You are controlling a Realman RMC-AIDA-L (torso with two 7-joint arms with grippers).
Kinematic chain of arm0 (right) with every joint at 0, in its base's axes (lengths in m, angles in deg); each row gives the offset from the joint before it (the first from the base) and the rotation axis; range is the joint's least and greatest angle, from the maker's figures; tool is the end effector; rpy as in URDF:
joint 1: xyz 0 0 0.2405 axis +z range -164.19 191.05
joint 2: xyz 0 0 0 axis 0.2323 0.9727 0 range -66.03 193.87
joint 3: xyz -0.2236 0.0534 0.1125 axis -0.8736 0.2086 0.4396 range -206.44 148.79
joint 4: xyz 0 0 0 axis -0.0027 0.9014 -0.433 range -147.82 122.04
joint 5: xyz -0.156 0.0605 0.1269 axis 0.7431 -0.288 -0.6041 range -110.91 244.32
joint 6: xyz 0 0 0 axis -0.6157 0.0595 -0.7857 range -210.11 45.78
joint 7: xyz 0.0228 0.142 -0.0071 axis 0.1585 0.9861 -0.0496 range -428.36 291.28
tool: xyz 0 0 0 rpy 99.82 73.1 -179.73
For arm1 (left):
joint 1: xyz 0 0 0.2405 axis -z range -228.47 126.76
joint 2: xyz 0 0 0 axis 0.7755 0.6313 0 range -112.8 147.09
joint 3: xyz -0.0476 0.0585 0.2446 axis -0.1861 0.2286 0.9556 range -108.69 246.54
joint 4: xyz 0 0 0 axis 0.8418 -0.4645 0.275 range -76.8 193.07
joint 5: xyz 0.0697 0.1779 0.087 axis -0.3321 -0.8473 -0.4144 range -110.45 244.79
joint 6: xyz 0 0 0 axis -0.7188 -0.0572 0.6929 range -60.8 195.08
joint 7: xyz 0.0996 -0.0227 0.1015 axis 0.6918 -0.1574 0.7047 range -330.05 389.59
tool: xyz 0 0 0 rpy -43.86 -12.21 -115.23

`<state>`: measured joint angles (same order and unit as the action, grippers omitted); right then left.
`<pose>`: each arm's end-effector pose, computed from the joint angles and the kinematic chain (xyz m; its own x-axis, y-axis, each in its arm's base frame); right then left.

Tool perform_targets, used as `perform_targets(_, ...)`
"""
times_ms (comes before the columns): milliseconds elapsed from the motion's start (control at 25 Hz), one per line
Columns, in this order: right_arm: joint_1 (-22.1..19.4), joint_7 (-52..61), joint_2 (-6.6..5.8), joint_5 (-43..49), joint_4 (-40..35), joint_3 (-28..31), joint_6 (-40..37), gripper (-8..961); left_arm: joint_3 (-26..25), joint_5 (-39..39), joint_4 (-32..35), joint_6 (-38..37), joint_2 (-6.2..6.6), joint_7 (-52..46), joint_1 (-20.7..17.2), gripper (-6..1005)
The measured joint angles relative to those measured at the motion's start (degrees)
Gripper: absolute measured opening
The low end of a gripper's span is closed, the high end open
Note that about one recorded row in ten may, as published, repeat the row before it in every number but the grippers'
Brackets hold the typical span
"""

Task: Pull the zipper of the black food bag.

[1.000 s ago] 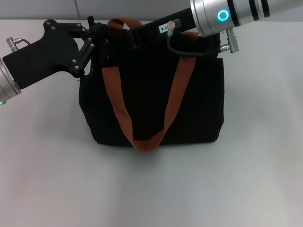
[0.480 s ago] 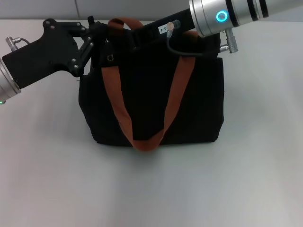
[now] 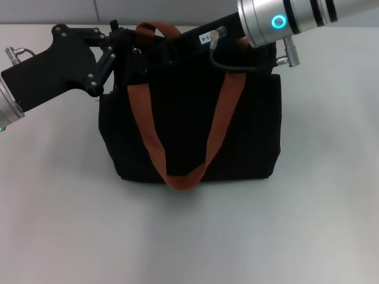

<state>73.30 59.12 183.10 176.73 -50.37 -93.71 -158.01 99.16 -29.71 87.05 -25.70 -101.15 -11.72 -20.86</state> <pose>0.0575 0.4105 -0.0558 0.7562 -0.5957 -0.2706 -0.5891 -0.7999 0.1145 -0.2543 0.3374 0.0310 0.7483 -0.2628 0.6091 0.1904 -0.7944 -0.5767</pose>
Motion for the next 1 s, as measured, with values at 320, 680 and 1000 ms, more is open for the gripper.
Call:
perform_targets(320,-1.03,0.00,0.07,-0.25,-1.10,0.02,-0.22,29,0.00,0.00,0.00,-0.50,0.00,0.00,-0.26,39)
perform_targets(680,-2.11,0.36,0.09,-0.38,-2.24,0.12,-0.66,3,-0.05,-0.01,0.00,-0.77,0.08,0.00,-0.38,40)
perform_targets(1000,-2.67,0.22,-0.08,-0.11,-2.35,0.33,-0.74,2,-0.10,0.05,0.00,-0.69,0.09,0.00,-0.38,40)
